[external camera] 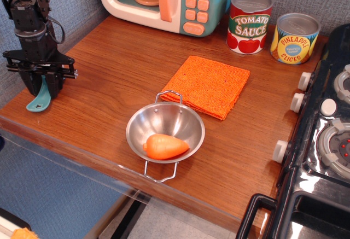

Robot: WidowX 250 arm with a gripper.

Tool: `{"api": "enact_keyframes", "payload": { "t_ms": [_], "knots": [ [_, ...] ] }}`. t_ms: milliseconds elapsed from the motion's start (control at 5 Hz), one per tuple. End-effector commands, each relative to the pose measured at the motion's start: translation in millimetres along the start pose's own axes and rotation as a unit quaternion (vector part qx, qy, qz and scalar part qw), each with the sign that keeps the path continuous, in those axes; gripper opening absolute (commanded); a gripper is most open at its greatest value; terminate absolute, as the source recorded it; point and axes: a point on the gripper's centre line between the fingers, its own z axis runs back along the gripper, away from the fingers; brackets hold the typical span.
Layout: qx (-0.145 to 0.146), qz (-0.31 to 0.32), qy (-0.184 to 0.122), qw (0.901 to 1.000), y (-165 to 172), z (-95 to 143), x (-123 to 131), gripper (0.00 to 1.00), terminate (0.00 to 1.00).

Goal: Move the brush and place on orange towel

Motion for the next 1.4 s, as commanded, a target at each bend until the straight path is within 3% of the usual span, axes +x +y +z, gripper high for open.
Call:
{"api": "enact_keyframes", "payload": {
  "t_ms": [0, 200, 400, 600, 800, 1200],
  "knots": [
    [-0.016, -0.008, -0.073, 0.9972, -22, 56, 3, 0.00, 0.00],
    [-0.041, -0.028, -0.122, 0.9913, -60, 104, 15, 0.00, 0.00],
    [-0.068, -0.056, -0.120, 0.9888, -104, 117, 27, 0.00, 0.00],
    [-0.084, -0.081, -0.107, 0.9874, -156, 118, 39, 0.00, 0.00],
    [-0.087, -0.094, -0.103, 0.9865, -188, 116, 49, 0.00, 0.00],
    [-0.078, -0.089, -0.080, 0.9898, -222, 95, 54, 0.00, 0.00]
  ]
}}
